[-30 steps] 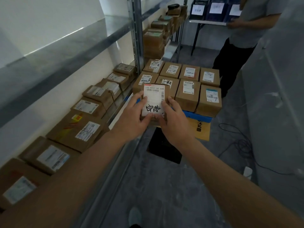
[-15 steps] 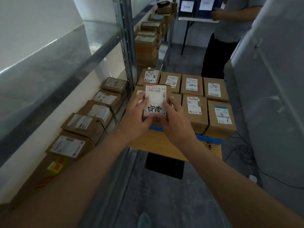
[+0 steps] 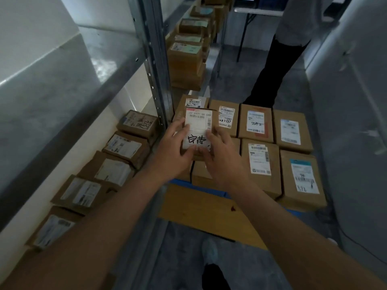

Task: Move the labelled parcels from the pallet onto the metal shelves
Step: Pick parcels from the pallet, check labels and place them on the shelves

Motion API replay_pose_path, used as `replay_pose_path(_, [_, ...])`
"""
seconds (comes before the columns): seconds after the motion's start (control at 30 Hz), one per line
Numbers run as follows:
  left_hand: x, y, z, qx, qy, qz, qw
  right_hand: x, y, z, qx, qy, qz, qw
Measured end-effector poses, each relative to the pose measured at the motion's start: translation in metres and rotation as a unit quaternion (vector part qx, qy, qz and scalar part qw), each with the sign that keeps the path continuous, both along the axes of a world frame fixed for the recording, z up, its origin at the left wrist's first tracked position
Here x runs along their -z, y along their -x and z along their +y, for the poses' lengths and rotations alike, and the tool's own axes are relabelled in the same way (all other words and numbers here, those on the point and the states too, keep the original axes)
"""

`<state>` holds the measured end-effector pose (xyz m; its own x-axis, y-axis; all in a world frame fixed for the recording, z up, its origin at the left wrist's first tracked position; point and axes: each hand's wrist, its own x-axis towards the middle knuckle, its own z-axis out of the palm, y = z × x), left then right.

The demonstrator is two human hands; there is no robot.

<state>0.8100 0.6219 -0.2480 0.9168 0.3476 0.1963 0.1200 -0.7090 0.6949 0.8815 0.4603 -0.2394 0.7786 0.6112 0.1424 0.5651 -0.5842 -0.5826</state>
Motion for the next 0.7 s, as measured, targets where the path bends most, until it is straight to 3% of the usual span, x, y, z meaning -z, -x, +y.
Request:
replay_pose_path(0.5, [0.023, -0.135, 0.044, -0.087, 0.049, 0.051, 0.994, 0.046, -0.158, 0.07, -0.086, 0.007, -0.001, 0.996])
replay_pose_path(0.7, [0.038, -0.177, 0.071, -0.088, 0.049, 0.06, 0.993, 0.052, -0.189, 0.101, -0.061, 0.0, 0.009, 0.998])
